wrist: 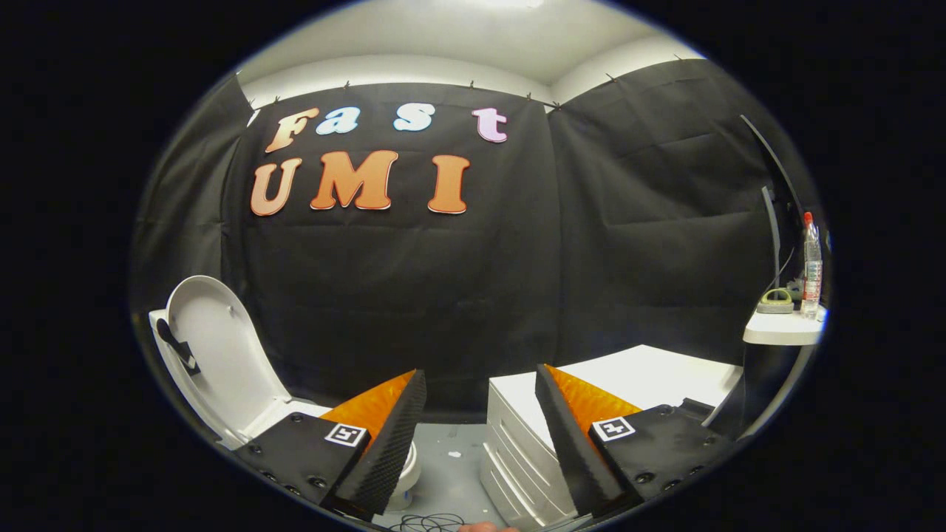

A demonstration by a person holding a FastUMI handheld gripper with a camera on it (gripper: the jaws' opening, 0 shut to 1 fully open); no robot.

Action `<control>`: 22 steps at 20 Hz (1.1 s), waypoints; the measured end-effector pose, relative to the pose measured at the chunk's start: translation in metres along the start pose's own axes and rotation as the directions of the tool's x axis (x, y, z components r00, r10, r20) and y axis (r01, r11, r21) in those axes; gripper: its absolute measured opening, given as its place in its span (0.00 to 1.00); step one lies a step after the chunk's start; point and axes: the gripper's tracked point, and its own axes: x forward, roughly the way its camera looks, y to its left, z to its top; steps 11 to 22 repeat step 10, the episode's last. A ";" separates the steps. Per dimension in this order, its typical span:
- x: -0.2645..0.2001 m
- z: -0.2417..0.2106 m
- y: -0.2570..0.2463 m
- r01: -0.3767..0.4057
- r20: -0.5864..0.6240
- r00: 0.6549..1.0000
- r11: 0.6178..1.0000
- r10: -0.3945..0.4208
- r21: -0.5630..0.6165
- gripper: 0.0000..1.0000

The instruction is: Open the toilet lid.

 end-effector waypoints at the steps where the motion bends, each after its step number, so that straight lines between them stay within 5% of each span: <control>1: -0.002 -0.001 0.002 -0.009 0.001 1.000 1.000 0.009 -0.009 0.95; 22: -0.003 0.001 0.007 -0.038 0.002 0.999 0.999 0.038 -0.015 0.96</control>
